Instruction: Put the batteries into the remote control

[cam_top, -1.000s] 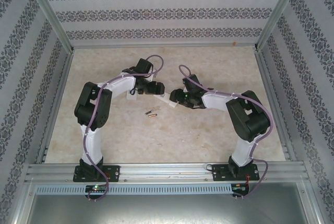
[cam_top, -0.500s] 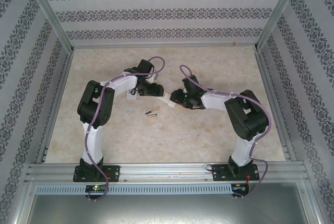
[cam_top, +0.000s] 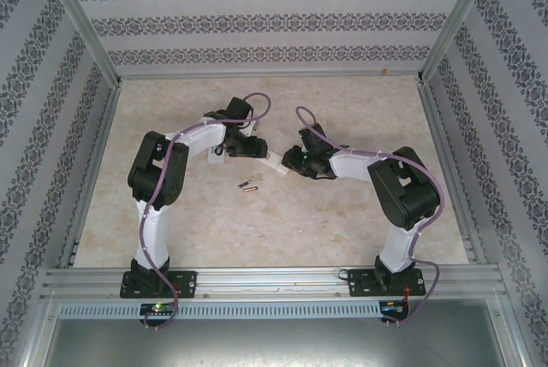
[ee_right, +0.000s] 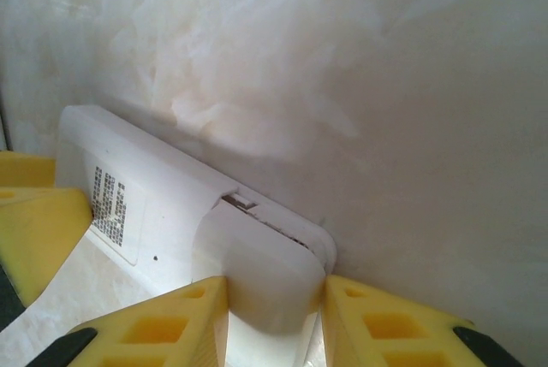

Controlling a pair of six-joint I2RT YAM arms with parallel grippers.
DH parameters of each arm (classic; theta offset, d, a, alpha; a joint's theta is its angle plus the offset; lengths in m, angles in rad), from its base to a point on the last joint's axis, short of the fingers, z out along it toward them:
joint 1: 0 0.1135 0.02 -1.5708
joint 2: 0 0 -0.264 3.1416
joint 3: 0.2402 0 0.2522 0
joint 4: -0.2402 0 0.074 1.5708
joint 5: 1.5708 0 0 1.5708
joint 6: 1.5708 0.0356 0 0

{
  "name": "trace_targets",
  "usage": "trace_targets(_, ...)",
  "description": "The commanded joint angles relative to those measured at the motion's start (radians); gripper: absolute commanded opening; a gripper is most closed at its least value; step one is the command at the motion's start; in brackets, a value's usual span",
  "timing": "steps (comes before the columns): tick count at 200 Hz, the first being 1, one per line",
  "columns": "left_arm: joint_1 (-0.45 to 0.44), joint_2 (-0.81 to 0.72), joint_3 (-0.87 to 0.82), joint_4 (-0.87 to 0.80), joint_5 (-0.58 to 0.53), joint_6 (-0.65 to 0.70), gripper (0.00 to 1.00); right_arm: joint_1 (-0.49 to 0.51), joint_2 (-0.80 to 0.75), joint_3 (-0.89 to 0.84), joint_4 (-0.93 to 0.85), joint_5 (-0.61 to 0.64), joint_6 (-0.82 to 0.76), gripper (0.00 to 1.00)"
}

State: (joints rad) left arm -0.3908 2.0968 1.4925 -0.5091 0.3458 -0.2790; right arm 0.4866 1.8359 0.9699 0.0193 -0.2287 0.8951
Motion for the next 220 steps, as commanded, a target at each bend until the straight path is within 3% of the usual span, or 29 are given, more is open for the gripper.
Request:
trace_targets(1,-0.001,0.058,-0.009,-0.028,-0.014,0.026,0.65,-0.036,0.011,-0.006,-0.058,0.099,0.044,0.33)
trace_targets(77,-0.001,0.061,-0.004,-0.023,-0.015,0.037,0.65,-0.051,0.035,0.020,-0.078,0.051,0.013,0.32)
trace_targets(96,-0.001,0.056,-0.006,-0.017,0.008,0.038,0.64,-0.044,0.019,0.012,-0.050,-0.002,-0.020,0.38)
trace_targets(128,-0.001,0.035,-0.021,0.003,0.028,0.025,0.64,-0.012,-0.068,-0.019,-0.066,0.043,-0.032,0.52)
trace_targets(188,0.000,0.022,-0.024,0.008,0.030,0.018,0.65,0.036,-0.075,-0.039,-0.049,0.083,0.023,0.64)
trace_targets(220,-0.001,0.021,-0.022,0.005,0.027,0.021,0.65,0.051,-0.020,0.015,-0.072,0.095,0.044,0.63)
